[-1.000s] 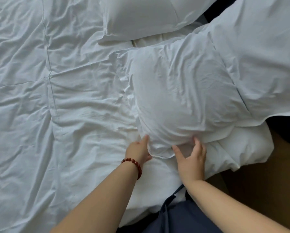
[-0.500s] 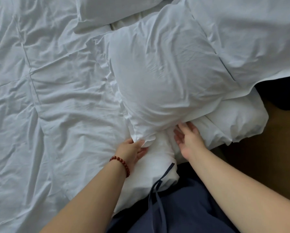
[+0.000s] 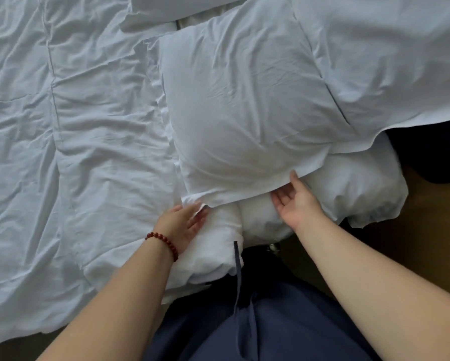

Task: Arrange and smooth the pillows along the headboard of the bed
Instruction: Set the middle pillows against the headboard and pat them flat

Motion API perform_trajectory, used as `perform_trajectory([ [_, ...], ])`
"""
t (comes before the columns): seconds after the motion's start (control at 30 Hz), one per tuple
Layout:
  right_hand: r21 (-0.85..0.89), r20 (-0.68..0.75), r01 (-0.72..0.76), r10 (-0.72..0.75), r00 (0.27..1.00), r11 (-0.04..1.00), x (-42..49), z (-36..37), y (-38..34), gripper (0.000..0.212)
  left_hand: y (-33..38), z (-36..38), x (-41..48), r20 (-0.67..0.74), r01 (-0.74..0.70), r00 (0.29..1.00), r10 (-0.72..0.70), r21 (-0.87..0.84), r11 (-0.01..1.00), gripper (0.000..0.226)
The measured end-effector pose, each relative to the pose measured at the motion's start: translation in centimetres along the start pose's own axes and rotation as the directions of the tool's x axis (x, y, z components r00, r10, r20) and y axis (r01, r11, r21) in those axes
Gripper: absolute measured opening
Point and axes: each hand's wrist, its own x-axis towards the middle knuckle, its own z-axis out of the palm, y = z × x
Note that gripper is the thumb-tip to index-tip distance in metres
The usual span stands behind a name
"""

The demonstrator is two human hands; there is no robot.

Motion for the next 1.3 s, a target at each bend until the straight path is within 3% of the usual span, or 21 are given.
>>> perform_trajectory([
  [0.13, 0.034, -0.042, 0.045, -0.044, 0.998, 0.998, 0.7, -0.7, -2.7, 0.006, -1.7, 1.3, -0.7, -0.173, 0.003, 0.985, -0.025, -0.129, 0.992, 0.031],
  [0.27, -0.036, -0.005, -0.030, 0.030, 1.000, 0.999, -0.2, -2.0, -1.3, 0.015, -5.4, 7.8, -3.0, 0.043, 0.159, 0.987, -0.156, -0.083, 0.984, 0.040],
  [0.33, -0.032, 0.044, -0.085, 0.086, 0.995, 0.996, -0.2, -2.2, -2.6, 0.006, -6.4, 10.7, -2.9, 0.111, 0.156, 0.983, -0.146, -0.083, 0.984, 0.062],
  [0.4, 0.008, 0.076, -0.097, 0.096, 0.992, 0.995, 0.5, -1.9, -4.9, 0.013, -6.5, 12.7, -2.3, 0.131, 0.108, 0.987, -0.092, -0.120, 0.987, 0.069],
  [0.5, -0.003, 0.069, -0.109, 0.109, 0.992, 0.994, 0.8, -0.2, -6.7, 0.020, -6.0, 13.3, -0.8, 0.123, 0.039, 0.992, -0.017, -0.173, 0.984, 0.058],
  [0.63, -0.049, -0.063, -0.029, 0.026, 0.998, 0.998, 1.7, -1.2, -7.0, 0.021, -6.7, 13.8, 1.3, 0.068, 0.037, 0.997, -0.024, -0.210, 0.977, 0.032],
  [0.77, 0.036, -0.025, -0.030, 0.031, 0.999, 0.999, 1.6, -3.6, -7.3, 0.004, -8.3, 14.0, 1.4, 0.120, 0.151, 0.983, -0.136, -0.132, 0.980, 0.044],
  [0.83, 0.096, 0.000, -0.033, 0.034, 0.999, 0.995, 2.4, -3.4, -9.0, 0.013, -8.5, 15.2, 0.9, 0.199, 0.177, 0.969, -0.148, -0.137, 0.975, 0.054],
  [0.9, 0.138, -0.010, -0.011, 0.012, 1.000, 0.990, 3.2, -2.5, -10.9, 0.023, -8.1, 16.4, 1.1, 0.232, 0.148, 0.967, -0.099, -0.202, 0.968, 0.042],
  [1.0, 0.190, -0.129, 0.077, -0.053, 0.990, 0.979, 3.5, -2.2, -12.4, 0.016, -7.2, 17.5, 2.0, 0.116, 0.042, 0.993, -0.007, -0.303, 0.952, 0.027],
  [1.13, 0.043, -0.277, 0.205, -0.185, 0.943, 0.978, 2.4, -4.3, -11.3, 0.004, -7.3, 16.7, 2.1, -0.062, -0.018, 0.998, 0.015, -0.053, 0.998, 0.012],
  [1.3, -0.118, -0.254, 0.149, -0.175, 0.951, 0.982, 1.1, -2.7, -8.1, 0.005, -5.7, 16.2, 0.5, 0.043, 0.141, 0.988, -0.145, 0.086, 0.986, 0.037],
])
